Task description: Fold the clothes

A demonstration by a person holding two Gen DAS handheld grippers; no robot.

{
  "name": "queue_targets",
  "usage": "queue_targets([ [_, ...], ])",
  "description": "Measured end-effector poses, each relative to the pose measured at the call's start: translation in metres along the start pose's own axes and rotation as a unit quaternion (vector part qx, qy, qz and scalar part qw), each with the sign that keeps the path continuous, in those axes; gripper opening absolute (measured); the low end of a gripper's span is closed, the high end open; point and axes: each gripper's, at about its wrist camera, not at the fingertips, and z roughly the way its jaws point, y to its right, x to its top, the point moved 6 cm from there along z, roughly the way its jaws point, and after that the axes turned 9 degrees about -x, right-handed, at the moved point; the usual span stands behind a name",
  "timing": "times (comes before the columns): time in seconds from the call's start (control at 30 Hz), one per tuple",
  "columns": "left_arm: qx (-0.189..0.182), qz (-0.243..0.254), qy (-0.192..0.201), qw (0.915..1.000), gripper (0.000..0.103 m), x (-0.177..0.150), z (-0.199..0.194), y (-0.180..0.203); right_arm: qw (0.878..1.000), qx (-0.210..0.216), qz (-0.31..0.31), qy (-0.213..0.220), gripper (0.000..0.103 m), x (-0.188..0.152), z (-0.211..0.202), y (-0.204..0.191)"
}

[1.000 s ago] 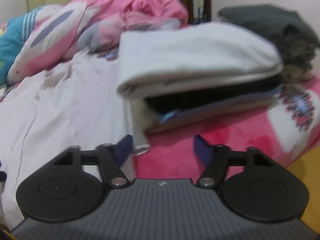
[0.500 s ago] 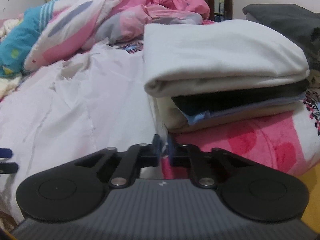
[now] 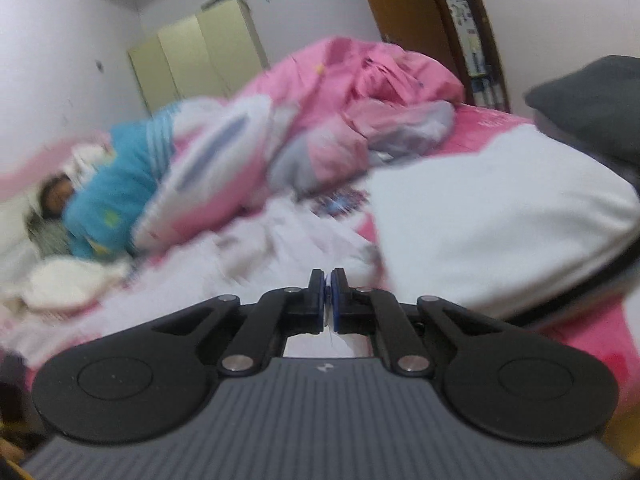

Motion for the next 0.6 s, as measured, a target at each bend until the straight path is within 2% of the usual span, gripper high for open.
queue_targets([
  [0.17, -0.008, -0.010, 0.009, 0.9999, 0.059, 0.000, -0.002, -0.004, 0.994, 0.109, 0.008, 0.008, 0.002, 0.033, 0.000, -0.050],
  [0.3, -0.004, -0.030, 0.026, 0.9992, 0.059, 0.000, -0.016, -0.013, 0.976, 0.216, -0.026, -0.019, 0.002, 0.037, -0.001, -0.109],
  [0.37, -0.004, -0.055, 0.040, 0.9977, 0.059, -0.001, -0.032, -0.024, 0.965, 0.252, -0.058, -0.048, 0.002, 0.023, -0.002, -0.136],
  [0.47, -0.001, -0.079, 0.050, 0.9956, 0.059, -0.007, -0.057, -0.040, 0.948, 0.281, -0.095, -0.117, 0.002, -0.021, 0.004, -0.155],
  [0.6, 0.011, -0.097, 0.053, 0.9938, 0.058, -0.017, -0.083, -0.057, 0.928, 0.270, -0.097, -0.239, 0.003, -0.096, 0.027, -0.153],
])
